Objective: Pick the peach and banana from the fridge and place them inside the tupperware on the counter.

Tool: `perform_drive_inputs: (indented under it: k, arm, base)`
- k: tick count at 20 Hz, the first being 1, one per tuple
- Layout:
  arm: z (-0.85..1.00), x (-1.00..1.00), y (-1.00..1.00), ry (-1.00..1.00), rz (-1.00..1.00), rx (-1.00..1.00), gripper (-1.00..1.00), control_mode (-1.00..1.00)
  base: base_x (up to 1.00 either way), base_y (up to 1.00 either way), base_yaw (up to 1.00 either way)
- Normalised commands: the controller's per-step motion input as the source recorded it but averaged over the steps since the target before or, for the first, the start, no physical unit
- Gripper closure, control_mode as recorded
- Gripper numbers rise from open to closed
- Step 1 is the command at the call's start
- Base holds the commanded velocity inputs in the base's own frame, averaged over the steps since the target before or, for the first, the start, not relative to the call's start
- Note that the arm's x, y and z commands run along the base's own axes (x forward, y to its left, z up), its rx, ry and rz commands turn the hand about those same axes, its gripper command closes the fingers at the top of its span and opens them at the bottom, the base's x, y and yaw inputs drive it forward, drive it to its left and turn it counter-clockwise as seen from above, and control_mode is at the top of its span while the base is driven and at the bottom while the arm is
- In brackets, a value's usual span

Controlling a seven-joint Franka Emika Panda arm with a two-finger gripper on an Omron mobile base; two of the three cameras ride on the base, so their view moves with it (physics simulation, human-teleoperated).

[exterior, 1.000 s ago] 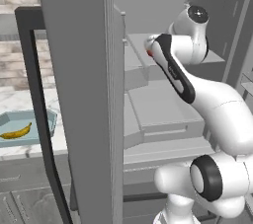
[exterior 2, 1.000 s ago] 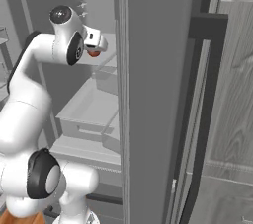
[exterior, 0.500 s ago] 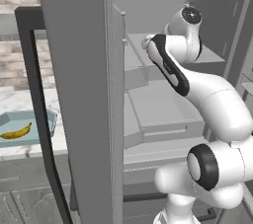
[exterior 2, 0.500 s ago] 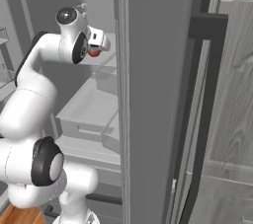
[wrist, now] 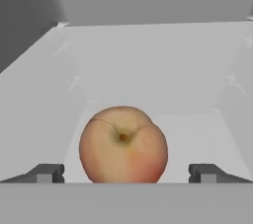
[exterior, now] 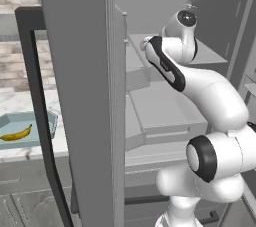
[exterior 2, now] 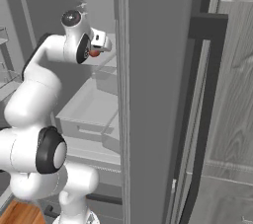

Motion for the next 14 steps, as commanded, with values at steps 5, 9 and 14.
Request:
perform_drive_inputs:
  k: [5,9,14]
  arm:
    - [-0.08,0.10,0.04,0.00,0.00,0.00,-1.00,-1.00]
    - [-0.05,0.11,0.01,0.00,0.00,0.00,-1.00,-1.00]
    - [-0.06,0.17,0.01,0.00,0.00,0.00,-1.00,-1.00]
  base:
    - [0.00,0.00,0.00]
    - [0.00,0.00,0.00]
    - [0.00,0.00,0.00]
